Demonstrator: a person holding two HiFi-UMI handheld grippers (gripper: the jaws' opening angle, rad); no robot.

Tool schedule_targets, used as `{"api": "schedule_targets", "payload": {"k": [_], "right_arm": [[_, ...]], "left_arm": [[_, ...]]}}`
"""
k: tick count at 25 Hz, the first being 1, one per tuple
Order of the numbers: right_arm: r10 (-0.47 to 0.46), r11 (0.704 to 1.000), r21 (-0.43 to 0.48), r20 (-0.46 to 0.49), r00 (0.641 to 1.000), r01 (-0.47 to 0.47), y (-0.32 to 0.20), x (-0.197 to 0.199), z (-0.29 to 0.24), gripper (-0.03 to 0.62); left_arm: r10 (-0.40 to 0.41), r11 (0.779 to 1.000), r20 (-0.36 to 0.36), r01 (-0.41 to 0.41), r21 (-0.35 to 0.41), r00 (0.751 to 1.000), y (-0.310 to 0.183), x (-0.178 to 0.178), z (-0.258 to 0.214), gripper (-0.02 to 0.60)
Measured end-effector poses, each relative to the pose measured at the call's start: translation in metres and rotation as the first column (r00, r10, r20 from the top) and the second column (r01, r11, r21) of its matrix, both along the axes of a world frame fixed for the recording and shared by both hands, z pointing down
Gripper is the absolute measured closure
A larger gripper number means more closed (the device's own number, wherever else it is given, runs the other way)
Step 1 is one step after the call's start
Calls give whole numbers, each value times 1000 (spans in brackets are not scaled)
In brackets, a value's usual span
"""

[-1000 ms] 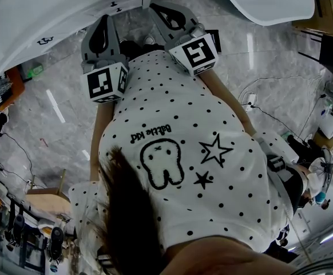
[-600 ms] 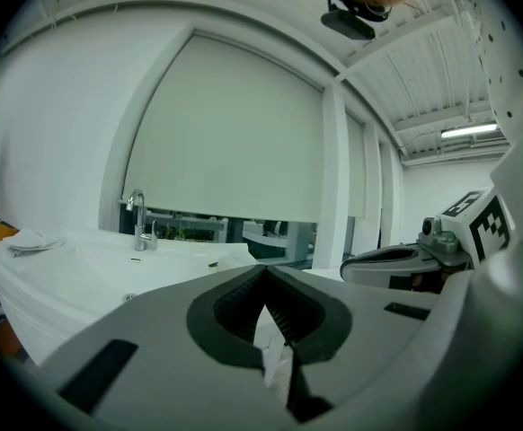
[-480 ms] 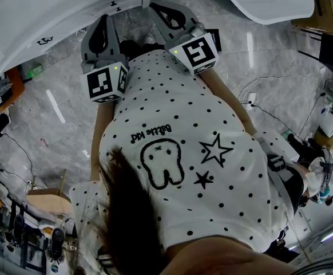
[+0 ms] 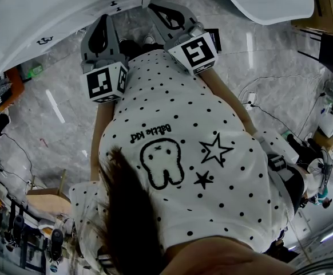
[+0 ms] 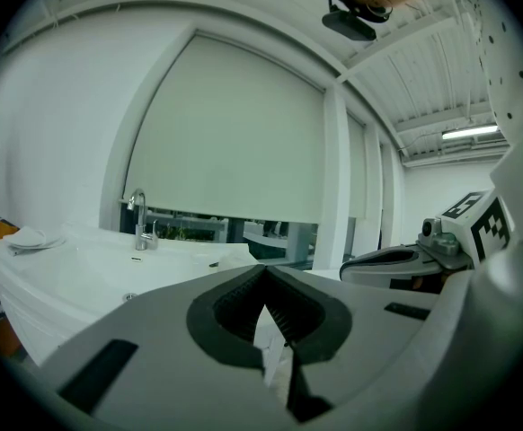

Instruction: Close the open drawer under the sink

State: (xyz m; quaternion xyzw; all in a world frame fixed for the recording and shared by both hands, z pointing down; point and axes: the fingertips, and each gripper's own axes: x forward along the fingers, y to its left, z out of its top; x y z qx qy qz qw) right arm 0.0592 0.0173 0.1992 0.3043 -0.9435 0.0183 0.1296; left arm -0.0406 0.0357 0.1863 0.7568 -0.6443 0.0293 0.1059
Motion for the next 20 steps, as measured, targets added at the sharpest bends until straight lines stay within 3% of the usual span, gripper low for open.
{"api": "schedule_targets", "payload": {"k": [20], "right_arm": [[5, 1000, -6, -5, 1000, -5, -1, 2, 1, 580]], "left_arm": [[6, 1000, -5, -6, -11, 1000, -1, 1, 2, 577]]}}
